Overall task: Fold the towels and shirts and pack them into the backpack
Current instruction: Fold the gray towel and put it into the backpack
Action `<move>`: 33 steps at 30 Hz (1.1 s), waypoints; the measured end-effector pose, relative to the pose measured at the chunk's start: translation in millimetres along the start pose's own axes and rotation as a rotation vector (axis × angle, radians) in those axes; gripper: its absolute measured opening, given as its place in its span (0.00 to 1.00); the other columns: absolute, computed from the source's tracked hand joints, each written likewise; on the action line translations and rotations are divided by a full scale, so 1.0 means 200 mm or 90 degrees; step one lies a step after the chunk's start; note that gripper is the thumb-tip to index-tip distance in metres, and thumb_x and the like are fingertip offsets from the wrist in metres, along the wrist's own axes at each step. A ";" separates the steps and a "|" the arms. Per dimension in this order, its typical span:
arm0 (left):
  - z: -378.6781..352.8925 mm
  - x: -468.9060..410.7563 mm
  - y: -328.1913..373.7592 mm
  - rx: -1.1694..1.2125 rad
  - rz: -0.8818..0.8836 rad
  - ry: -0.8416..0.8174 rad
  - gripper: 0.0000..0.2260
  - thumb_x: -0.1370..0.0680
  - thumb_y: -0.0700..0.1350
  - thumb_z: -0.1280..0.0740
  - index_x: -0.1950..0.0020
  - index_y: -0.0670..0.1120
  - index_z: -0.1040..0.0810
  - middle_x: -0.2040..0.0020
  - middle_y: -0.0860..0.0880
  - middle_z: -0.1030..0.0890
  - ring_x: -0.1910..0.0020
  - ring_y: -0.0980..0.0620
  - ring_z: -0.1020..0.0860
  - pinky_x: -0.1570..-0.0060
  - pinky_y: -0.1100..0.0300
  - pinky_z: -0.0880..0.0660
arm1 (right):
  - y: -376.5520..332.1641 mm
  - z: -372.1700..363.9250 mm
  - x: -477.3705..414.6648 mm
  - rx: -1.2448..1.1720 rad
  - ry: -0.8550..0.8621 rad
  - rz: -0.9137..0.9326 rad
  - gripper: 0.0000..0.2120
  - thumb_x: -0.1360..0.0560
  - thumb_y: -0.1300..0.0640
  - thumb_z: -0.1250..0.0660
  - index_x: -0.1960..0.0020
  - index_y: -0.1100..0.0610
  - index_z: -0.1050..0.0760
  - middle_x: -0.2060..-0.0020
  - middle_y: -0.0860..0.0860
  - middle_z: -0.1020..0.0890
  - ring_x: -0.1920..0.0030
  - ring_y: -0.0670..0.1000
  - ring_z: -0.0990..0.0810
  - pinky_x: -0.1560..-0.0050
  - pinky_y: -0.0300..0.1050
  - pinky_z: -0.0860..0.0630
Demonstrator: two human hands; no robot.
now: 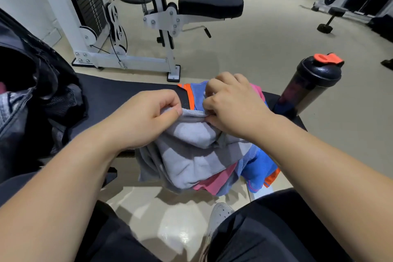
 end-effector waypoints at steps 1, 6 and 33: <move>0.02 0.01 -0.01 -0.005 0.005 0.006 0.09 0.20 0.49 0.34 0.60 0.53 0.26 0.64 0.57 0.24 0.65 0.56 0.29 0.65 0.60 0.33 | 0.01 -0.02 0.00 -0.004 -0.024 -0.011 0.04 0.33 0.50 0.28 0.63 0.49 0.18 0.57 0.51 0.21 0.50 0.61 0.24 0.53 0.52 0.32; 0.09 0.02 -0.10 0.023 0.072 0.111 0.08 0.22 0.49 0.30 0.61 0.51 0.24 0.66 0.54 0.23 0.65 0.57 0.29 0.63 0.61 0.32 | 0.04 0.02 0.01 -0.202 -0.019 -0.069 0.08 0.28 0.49 0.30 0.63 0.51 0.23 0.59 0.45 0.18 0.51 0.53 0.23 0.50 0.50 0.27; 0.08 0.08 -0.35 0.301 0.226 -0.240 0.14 0.27 0.51 0.29 0.64 0.44 0.27 0.68 0.49 0.30 0.69 0.54 0.35 0.70 0.63 0.38 | -0.10 0.33 0.24 -0.569 -0.525 0.054 0.09 0.23 0.52 0.27 0.50 0.58 0.17 0.57 0.51 0.14 0.56 0.51 0.16 0.54 0.49 0.20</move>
Point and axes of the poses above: each hand's wrist, its own x-axis away from the middle knuckle, its own z-axis out of the back of the hand, y = z × x, the point moved 4 cm from there along -x, towards the middle knuckle
